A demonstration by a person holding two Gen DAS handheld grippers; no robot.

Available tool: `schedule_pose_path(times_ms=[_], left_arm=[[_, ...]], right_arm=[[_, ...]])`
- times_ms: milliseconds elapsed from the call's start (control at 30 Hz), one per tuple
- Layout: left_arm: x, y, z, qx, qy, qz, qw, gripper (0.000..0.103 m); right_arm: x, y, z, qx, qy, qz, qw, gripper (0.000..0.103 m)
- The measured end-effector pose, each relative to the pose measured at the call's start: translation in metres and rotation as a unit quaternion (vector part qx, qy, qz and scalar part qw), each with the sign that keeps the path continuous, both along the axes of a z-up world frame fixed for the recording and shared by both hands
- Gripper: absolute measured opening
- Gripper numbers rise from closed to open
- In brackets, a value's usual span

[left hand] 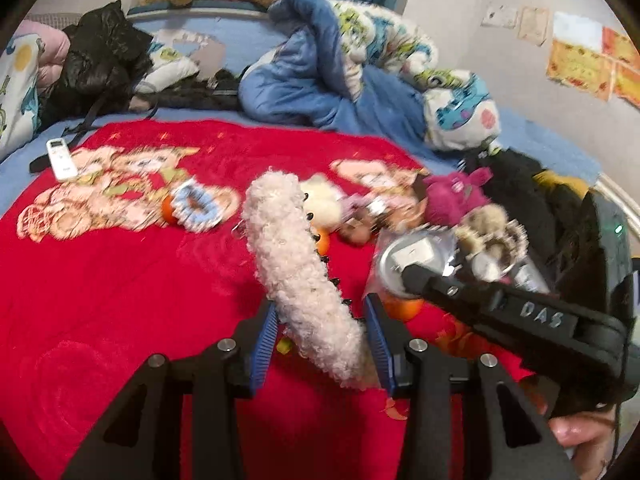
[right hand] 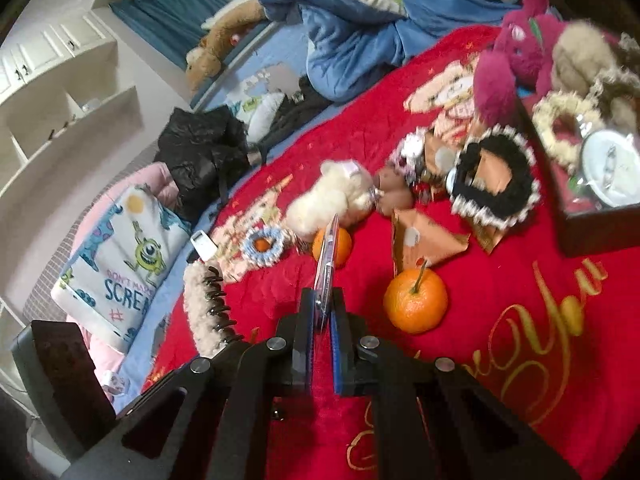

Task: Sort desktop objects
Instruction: 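Lift the fuzzy strip with left tool while right carries the clear bag toward the box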

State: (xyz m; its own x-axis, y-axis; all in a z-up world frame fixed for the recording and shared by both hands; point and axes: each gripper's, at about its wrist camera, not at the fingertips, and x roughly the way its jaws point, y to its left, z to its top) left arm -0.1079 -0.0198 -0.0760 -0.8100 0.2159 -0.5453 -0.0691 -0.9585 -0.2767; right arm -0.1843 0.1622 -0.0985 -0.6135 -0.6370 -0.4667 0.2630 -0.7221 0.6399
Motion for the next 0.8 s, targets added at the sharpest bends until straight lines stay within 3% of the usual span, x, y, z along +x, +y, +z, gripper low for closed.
schedule_pose_path(times_ms=[100, 267, 433, 800], left_arm=[[0.002, 0.015, 0.007, 0.002, 0.014, -0.007, 0.9999, 0.044], [0.007, 0.055, 0.014, -0.028, 0.035, -0.036, 0.9984, 0.044], [0.007, 0.091, 0.019, -0.039, 0.051, -0.06, 0.9962, 0.044], [-0.007, 0.176, 0.017, -0.015, 0.047, -0.113, 0.9923, 0.044]], right_arm=[[0.008, 0.009, 0.003, 0.017, 0.004, -0.005, 1.0, 0.009], [0.017, 0.035, 0.011, 0.027, 0.013, -0.02, 0.999, 0.009], [0.023, 0.072, 0.021, 0.016, 0.021, -0.048, 0.998, 0.009], [0.047, 0.16, 0.034, 0.015, 0.035, -0.117, 0.992, 0.009]])
